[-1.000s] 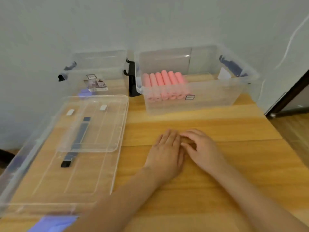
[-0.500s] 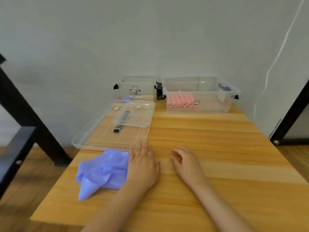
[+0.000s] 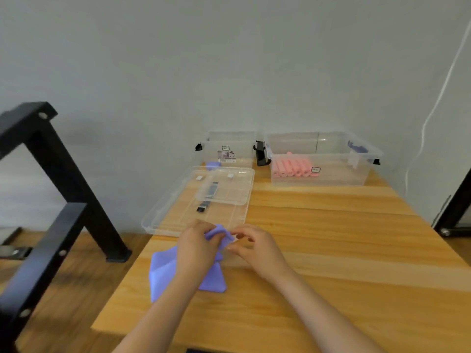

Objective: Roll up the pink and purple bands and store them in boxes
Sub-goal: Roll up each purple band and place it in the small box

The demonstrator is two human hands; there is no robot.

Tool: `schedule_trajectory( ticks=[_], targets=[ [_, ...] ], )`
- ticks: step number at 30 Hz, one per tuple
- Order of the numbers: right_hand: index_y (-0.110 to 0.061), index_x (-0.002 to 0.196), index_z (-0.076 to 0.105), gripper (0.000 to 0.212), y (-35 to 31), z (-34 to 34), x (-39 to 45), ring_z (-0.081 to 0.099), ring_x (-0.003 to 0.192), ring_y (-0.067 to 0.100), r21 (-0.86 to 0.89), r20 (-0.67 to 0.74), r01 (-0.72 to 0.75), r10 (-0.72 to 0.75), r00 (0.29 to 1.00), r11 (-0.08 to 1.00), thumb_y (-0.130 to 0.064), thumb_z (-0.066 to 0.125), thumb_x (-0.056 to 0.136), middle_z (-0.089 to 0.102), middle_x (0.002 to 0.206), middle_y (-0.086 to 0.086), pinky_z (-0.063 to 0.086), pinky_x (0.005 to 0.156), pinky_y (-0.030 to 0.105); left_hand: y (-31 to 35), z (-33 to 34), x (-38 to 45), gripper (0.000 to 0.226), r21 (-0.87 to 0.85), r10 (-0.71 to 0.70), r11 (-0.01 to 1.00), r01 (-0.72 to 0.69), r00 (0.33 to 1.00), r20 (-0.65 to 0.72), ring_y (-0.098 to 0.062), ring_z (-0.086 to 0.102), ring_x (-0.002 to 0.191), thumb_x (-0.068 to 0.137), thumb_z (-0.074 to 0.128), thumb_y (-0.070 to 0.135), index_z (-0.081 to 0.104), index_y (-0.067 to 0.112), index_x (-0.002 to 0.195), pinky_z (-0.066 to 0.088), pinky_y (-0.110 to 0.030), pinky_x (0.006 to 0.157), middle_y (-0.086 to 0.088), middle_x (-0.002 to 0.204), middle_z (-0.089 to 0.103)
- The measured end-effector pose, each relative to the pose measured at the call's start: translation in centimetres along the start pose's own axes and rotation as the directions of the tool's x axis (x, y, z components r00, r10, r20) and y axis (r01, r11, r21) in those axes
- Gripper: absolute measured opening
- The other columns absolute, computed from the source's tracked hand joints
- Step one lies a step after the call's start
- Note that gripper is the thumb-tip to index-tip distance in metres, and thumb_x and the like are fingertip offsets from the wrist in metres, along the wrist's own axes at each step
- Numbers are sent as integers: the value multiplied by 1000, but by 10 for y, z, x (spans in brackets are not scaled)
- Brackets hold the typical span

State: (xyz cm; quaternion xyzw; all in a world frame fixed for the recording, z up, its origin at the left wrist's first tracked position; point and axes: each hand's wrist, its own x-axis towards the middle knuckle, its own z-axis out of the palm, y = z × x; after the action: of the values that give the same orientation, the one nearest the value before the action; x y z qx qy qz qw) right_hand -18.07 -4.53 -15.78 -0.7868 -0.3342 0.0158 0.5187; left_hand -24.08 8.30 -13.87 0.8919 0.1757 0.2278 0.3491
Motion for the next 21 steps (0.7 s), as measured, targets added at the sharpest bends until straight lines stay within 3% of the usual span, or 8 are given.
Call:
schedule_trajectory(
  ticks=[2,4,7,10,13,15,18,21],
  targets=[
    [-33,79,66,30,-7,-15,6,55,69,-7,90,-67,-28,34,997,996,-4,72,73,64,72,-17,40,68,8,22,1,9,34,-137,38,990,-27,996,78,3,54,52,81,63,7,64,28,55,35,-10,47,10,55,57],
    [-30,71,64,30,-10,-36,14,54,61,-10,138,-147,-40,61,987,990,0,68,76,62,63,-18,40,61,8,44,5,20,41,-317,56,948,-3,986,158,6,53,51,82,61,2,63,31,53,36,-9,50,15,47,57],
    [-16,74,65,19,-10,-78,31,52,57,-9,100,-261,-56,80,962,993,3,63,79,60,65,-11,39,60,10,70,16,39,21,-447,26,890,93,967,253,-9,54,74,87,60,9,66,20,70,39,-21,67,5,69,62],
    [-16,72,64,24,-13,-118,46,50,56,-9,71,-284,-65,83,955,995,6,60,80,59,66,-9,40,63,15,98,29,59,18,-588,-3,793,160,966,259,-12,53,74,86,62,9,63,17,70,40,-23,69,1,73,60],
    [-20,68,60,30,-17,-154,68,53,74,2,45,-335,-60,71,939,997,7,57,81,58,71,-11,43,75,24,132,38,82,14,-634,33,759,147,964,262,-8,55,74,84,64,6,64,15,74,43,-20,68,3,74,62],
    [-15,76,62,25,-19,-176,86,56,76,14,58,-360,-76,92,928,995,8,54,83,60,76,0,47,73,32,151,46,101,19,-677,69,719,159,953,296,-14,55,75,84,61,-1,60,13,72,45,-27,74,-1,73,60],
    [-7,84,64,20,-16,-203,109,57,76,21,32,-396,-91,96,913,995,10,53,83,61,80,8,50,73,36,177,58,129,21,-702,71,693,161,955,289,-21,55,77,82,60,-5,56,14,74,49,-36,80,-5,74,58],
    [-4,84,67,20,-14,-227,126,58,79,18,4,-415,-79,74,907,997,12,56,79,63,79,6,50,78,35,197,71,149,19,-682,92,724,106,965,247,-14,53,69,82,59,-5,55,13,84,47,-22,66,-3,73,58]
  ],
)
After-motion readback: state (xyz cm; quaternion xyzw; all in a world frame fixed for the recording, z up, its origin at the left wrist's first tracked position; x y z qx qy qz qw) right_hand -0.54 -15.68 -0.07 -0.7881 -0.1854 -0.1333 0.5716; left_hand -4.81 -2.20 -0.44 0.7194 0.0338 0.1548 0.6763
